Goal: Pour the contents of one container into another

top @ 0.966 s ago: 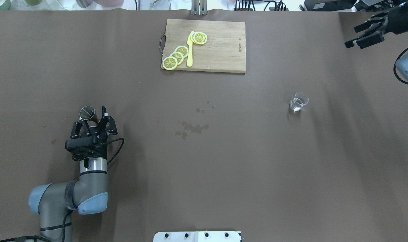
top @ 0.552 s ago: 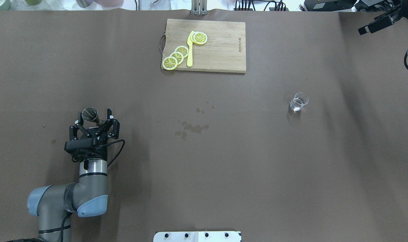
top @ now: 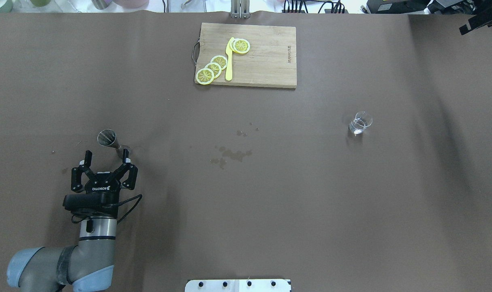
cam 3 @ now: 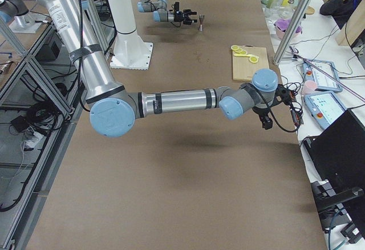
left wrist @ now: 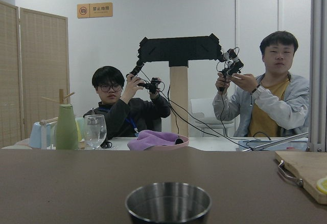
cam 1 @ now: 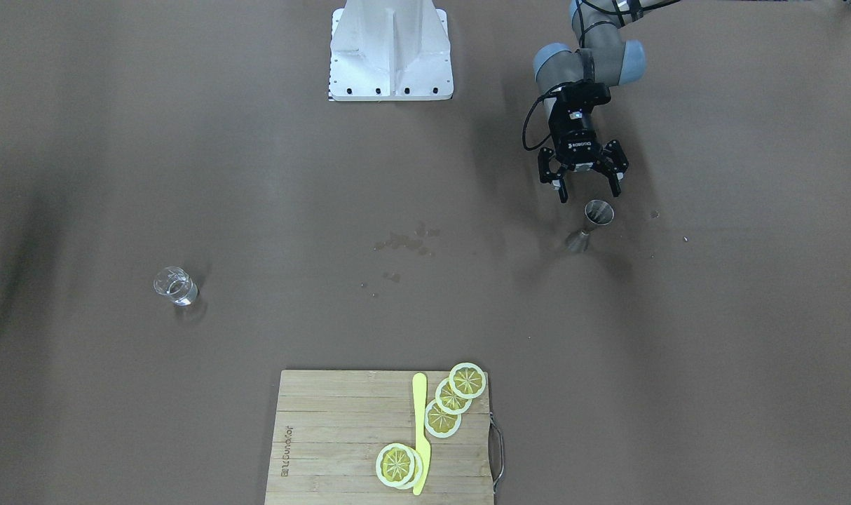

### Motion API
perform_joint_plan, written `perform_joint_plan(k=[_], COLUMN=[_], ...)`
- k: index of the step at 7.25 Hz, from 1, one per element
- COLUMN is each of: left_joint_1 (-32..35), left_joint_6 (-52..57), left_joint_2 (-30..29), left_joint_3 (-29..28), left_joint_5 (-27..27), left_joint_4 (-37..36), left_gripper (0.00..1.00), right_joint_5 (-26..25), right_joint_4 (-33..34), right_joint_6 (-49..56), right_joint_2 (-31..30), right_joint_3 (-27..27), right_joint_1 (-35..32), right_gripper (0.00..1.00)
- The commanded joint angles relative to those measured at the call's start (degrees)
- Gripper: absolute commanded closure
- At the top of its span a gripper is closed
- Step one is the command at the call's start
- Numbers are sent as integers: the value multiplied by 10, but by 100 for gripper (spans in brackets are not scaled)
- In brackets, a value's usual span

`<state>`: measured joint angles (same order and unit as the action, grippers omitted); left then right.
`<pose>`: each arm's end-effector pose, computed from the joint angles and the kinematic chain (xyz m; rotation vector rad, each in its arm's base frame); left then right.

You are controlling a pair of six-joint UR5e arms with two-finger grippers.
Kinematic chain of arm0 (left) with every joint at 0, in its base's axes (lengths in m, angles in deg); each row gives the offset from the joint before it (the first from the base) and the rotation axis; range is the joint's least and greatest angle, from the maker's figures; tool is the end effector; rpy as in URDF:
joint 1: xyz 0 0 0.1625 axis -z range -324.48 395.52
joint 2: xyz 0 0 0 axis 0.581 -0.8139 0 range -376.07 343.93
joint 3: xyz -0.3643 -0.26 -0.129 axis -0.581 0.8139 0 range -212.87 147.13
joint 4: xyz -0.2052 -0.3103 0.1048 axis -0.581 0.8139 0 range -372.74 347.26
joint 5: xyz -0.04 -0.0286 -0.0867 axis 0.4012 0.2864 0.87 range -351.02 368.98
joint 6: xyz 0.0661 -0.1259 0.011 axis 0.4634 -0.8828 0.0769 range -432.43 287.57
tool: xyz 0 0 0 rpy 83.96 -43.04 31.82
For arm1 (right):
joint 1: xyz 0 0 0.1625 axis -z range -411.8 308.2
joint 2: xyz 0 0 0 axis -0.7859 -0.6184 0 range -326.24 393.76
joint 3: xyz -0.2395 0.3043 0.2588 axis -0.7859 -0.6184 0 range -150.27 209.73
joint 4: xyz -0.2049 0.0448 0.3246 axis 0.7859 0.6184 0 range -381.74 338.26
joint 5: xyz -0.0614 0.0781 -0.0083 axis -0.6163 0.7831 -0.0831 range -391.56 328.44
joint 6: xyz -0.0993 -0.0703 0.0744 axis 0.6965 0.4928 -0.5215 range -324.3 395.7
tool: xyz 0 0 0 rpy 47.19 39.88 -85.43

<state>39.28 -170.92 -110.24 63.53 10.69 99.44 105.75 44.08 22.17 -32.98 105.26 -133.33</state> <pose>0.4574 -0.3065 0.5102 1.4896 0.5189 -0.6070 -0.0718 -0.6755 0.5618 0.3785 -0.8896 -0.1561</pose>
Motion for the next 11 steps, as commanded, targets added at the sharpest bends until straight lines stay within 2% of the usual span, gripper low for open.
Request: perform_joint_plan(k=[1,2,3,4,5,7,9,10,11], left_joint_1=[-40,-68,-66,-55,-33,2,39,81,169], left_joint_6=[-5,-8,-8,-10,-7,-4,53,195,434], left_joint_2=[21,56,89,106,113,138,138,138,138], left_joint_3=[50,70,97,105,113,128,148,156,150], left_joint_5=[-28,-26,-23,-18,14,69,153,260,435], left_joint_4=[-9,-6,-4,1,36,67,130,240,435], left_gripper=[2,2,2,2,2,2,2,2,2], right_joint_5=[8,-7,-37,-52,-62,-99,-96,-93,-81], right_joint_4=[130,219,304,354,357,354,349,316,286], right_joint_6=[-40,-40,-40,-39,-38,-33,-33,-35,-37], right_joint_2=[-24,-24,-35,-66,-113,-179,-198,-194,-199], right_joint_3=[114,166,214,242,258,248,234,217,205], right_joint_1=[-3,-4,-4,-10,-39,-61,-75,-74,-74], right_gripper=[0,0,0,0,0,0,0,0,0])
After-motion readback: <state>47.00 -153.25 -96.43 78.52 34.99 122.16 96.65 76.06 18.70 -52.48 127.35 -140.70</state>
